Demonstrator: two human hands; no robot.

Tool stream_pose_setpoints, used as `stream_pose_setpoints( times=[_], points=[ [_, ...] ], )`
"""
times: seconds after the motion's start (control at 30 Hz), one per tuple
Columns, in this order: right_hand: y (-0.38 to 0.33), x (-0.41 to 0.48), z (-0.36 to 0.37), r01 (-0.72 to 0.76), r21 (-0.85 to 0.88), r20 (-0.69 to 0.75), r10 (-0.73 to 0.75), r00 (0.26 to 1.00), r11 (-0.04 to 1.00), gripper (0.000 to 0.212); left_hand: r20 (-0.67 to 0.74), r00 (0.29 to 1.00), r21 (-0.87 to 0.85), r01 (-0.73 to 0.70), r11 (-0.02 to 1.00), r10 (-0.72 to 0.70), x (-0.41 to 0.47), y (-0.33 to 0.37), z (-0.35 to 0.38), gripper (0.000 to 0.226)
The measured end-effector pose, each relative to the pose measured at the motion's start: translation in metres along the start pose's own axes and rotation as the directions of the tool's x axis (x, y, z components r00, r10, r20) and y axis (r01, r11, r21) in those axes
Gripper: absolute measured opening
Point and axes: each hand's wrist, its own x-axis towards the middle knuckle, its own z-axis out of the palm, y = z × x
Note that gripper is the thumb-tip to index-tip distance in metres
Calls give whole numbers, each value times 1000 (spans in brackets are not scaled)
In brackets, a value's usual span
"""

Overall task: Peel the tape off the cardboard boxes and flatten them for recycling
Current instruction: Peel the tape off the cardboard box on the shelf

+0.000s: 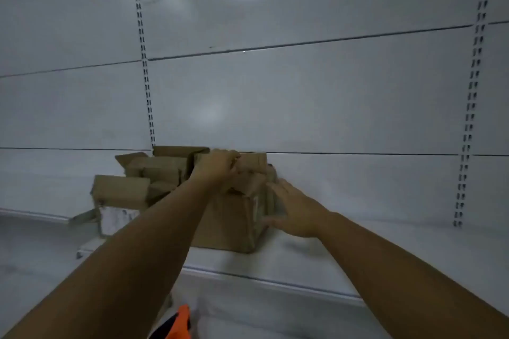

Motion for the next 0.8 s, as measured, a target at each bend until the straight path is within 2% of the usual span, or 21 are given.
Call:
stream_pose_setpoints(
  times=[0.07, 0.13, 0.23, 0.3, 0.43, 0.5, 0.57, 0.67, 0.73, 0.8],
  points=[
    [-14, 12, 8, 42, 82, -18, -40, 999, 996, 95, -44, 996, -24, 81, 996, -82, -13, -24, -3, 35],
    [-26, 24, 17, 40, 119, -23, -37, 999, 992, 95, -22, 986, -24, 167, 986, -168, -27, -49, 3, 37],
    [-33, 37, 27, 20, 154, -101, -4, 995, 988, 71, 128, 975, -7, 186, 983, -184, -41, -72, 14, 39],
    [-33, 39, 32, 40, 111, -224, -14, 974, 993, 50, 135, 983, -44, 129, 991, -122, -49, -77, 20, 37],
    [-29, 29, 38, 208, -120, -413, -239, 879, 971, 41, 26, 999, -77, 28, 997, -26, -57, -83, 16, 35],
    [-22, 19, 37, 265, -152, -464, -306, 831, 952, 40, -64, 998, -134, -10, 991, 1, -59, -86, 9, 27],
    [-14, 11, 35, 283, -121, -511, -304, 804, 952, 36, -152, 988, -241, -26, 970, -11, -61, -87, 3, 20],
    [-1, -2, 29, 237, 38, -615, -164, 771, 971, 33, -213, 967, -522, 8, 853, -139, -57, -79, -5, 20],
    [7, -11, 19, 181, 220, -673, 15, 740, 959, 28, -205, 962, -646, 7, 763, -183, -51, -70, -6, 26],
    [13, -18, 7, 141, 407, -697, 207, 687, 903, 24, -156, 972, -710, 11, 704, -173, -46, -60, -5, 32]
  ],
)
